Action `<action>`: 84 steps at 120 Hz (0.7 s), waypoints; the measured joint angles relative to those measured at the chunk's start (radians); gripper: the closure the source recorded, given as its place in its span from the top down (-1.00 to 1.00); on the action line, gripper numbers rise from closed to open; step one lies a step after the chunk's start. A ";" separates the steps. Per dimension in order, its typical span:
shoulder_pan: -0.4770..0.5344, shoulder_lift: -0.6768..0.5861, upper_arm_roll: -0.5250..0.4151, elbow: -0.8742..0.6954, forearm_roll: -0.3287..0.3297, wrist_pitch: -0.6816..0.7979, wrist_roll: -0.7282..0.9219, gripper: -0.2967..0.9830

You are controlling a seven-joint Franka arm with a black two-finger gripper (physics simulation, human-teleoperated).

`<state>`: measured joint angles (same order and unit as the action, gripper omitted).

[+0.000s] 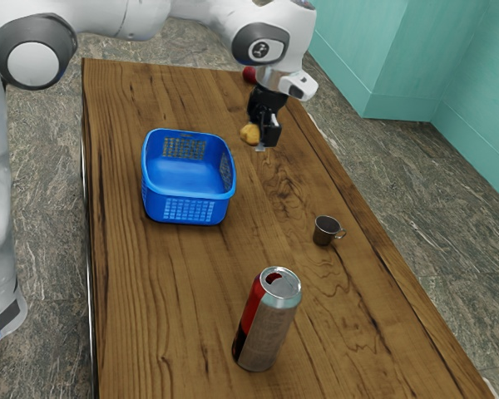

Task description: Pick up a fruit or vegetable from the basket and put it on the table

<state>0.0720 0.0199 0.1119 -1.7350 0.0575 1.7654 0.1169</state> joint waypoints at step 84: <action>0.043 0.304 0.001 0.303 -0.087 -0.043 0.009 0.44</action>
<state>0.1150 0.3240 0.1127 -1.4321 -0.0297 1.7221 0.1264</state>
